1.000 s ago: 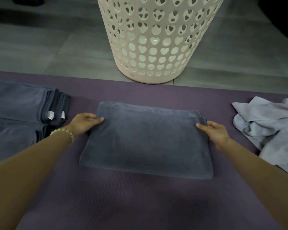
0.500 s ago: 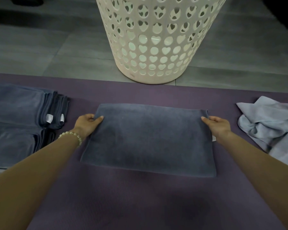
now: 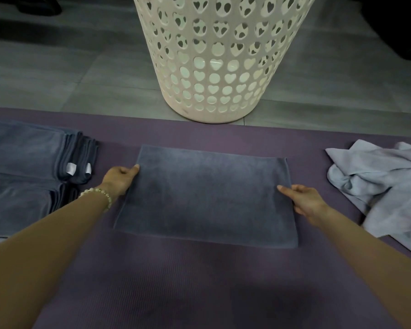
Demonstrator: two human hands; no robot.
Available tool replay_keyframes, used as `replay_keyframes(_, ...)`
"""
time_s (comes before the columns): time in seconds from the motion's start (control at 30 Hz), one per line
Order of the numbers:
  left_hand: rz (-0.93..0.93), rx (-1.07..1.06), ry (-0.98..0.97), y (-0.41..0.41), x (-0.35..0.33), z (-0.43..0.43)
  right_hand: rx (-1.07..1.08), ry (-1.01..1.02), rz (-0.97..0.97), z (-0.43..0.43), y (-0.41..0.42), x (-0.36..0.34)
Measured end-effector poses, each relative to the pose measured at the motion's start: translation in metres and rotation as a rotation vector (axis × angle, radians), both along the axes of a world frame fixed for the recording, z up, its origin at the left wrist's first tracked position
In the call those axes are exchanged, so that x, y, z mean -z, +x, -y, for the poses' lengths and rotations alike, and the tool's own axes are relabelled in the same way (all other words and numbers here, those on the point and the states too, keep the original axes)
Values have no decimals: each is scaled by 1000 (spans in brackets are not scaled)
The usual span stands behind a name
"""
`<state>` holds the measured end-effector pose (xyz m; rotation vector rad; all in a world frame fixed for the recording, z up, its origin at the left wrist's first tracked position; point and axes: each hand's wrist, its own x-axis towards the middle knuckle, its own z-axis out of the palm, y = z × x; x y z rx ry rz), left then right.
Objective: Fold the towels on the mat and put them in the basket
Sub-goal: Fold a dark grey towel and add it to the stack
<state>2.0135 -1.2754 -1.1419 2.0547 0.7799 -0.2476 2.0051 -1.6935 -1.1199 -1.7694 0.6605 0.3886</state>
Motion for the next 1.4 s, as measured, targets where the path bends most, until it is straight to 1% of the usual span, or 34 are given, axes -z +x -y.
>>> replay_keyframes(0.1, -151, 162, -3, -29, -7, -2, -152, 44, -154, 8, -27, -1)
replay_keyframes(0.17, -177, 234, 31, -53, -8, -2, -230, 36, -217, 14, -47, 2)
replay_keyframes(0.2, -164, 257, 45, -64, -7, -3, -241, 19, -208, 16, -55, 4)
replay_keyframes(0.37, 22, 283, 75, -96, -13, -2, -228, -90, -4, 14, -79, 3)
replay_keyframes(0.47, 90, 265, 101, -101, -24, 0, -198, -81, -3, 14, -83, -4)
replay_keyframes(0.53, 94, 270, 88, -108, -28, -3, -205, -66, -25, 19, -89, -6)
replay_keyframes(0.67, -4, 284, 34, -130, -18, -7, -240, -81, -83, 25, -102, 2)
replay_keyframes(0.8, -114, 244, 24, -131, -7, -5, -194, -103, -82, 19, -99, 7)
replay_keyframes(0.87, -130, 166, -55, -121, -8, -4, -115, -62, -83, 16, -89, 11)
replay_keyframes(0.97, -52, -2, -215, -95, -5, -4, 9, 36, -61, 8, -67, 10)
replay_keyframes(1.03, 13, -80, -260, -77, -4, 2, 69, 44, -26, 0, -51, 10)
replay_keyframes(1.13, 109, -192, -236, -52, -3, 12, 140, -15, 33, -10, -28, 11)
replay_keyframes(1.2, 157, -226, -170, -44, -1, 13, 173, -52, 61, -11, -17, 16)
replay_keyframes(1.4, 227, -184, -27, -44, 8, 11, 247, -112, 123, -13, -11, 21)
